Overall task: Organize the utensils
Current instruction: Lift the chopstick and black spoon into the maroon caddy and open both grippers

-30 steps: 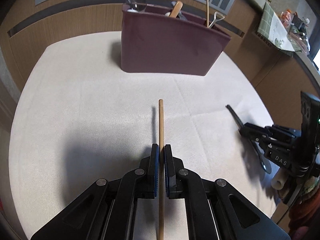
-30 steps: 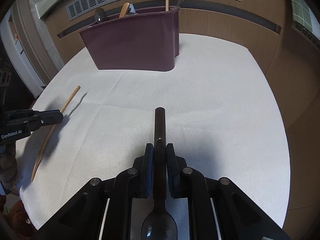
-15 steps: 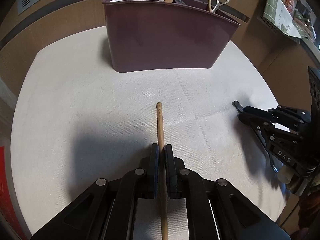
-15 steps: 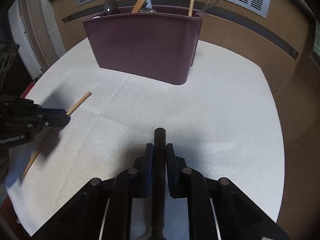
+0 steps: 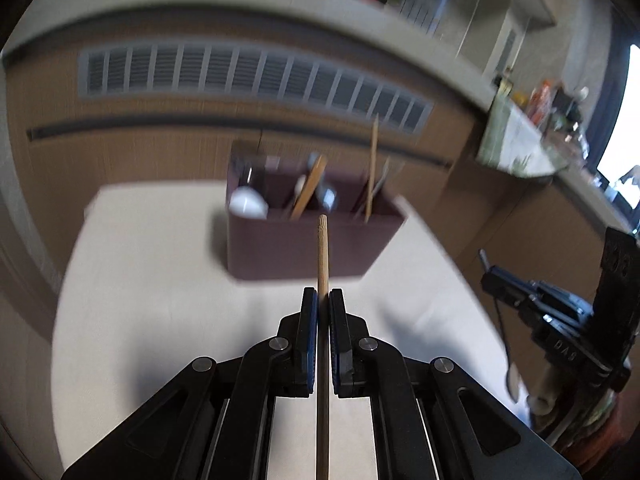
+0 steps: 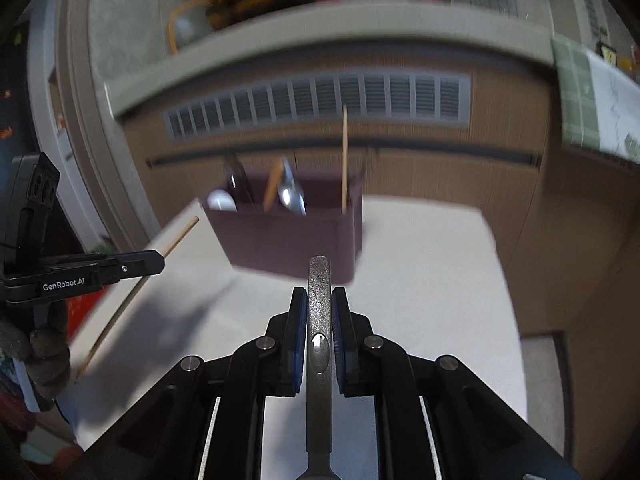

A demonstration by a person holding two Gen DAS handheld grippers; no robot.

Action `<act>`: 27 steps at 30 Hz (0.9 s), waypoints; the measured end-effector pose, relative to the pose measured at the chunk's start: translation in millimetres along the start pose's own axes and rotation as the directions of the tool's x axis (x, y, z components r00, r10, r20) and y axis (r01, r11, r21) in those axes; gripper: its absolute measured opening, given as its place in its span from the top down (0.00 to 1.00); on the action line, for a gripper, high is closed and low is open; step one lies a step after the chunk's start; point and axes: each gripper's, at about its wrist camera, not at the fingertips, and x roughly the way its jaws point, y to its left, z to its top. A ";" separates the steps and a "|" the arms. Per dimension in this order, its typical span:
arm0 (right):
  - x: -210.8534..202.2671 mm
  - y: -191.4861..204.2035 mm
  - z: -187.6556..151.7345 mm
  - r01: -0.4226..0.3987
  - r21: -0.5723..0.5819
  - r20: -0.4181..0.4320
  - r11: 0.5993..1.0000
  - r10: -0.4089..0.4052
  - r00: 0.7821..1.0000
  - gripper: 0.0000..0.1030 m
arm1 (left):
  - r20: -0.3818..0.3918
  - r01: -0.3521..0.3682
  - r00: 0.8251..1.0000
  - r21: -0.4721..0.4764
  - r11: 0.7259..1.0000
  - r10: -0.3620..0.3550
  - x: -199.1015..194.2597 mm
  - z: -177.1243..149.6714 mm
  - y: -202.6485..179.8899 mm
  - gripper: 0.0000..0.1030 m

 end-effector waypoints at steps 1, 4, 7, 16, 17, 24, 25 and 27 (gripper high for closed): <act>-10.4 2.7 13.3 0.004 -0.006 0.048 1.000 -0.004 0.999 0.89 | 0.050 0.018 0.999 0.001 1.000 -0.018 -11.7 12.1 -5.1 0.95; -34.1 4.8 58.9 0.014 -0.012 0.173 1.000 -0.012 0.985 0.89 | 0.274 0.071 0.960 -0.016 0.997 -0.064 -48.6 51.4 -14.3 0.95; -51.5 3.8 110.5 0.018 -0.006 0.312 1.000 -0.015 0.950 0.89 | 0.484 0.099 0.872 -0.022 0.995 -0.076 -67.0 77.5 -18.8 0.95; -4.7 -9.4 151.5 -0.056 0.024 0.422 0.998 0.041 0.905 0.89 | 0.630 0.042 0.775 -0.129 0.991 0.049 7.2 106.7 11.7 0.95; 7.6 -9.8 151.9 -0.066 0.021 0.407 0.998 0.052 0.912 0.89 | 0.621 0.038 0.781 -0.146 0.989 0.062 17.3 108.5 18.2 0.95; 87.5 -28.3 149.8 -0.124 0.075 0.317 0.989 0.094 0.944 0.89 | 0.574 0.061 0.816 -0.202 0.977 0.067 72.4 111.7 51.4 0.95; 97.3 -30.2 150.1 -0.130 0.077 0.308 0.989 0.101 0.946 0.89 | 0.566 0.066 0.823 -0.191 0.979 0.055 76.7 113.0 53.9 0.95; 106.3 -30.6 148.8 -0.142 0.061 0.300 0.988 0.117 0.947 0.89 | 0.557 0.085 0.830 -0.178 0.980 0.029 82.4 115.3 60.2 0.95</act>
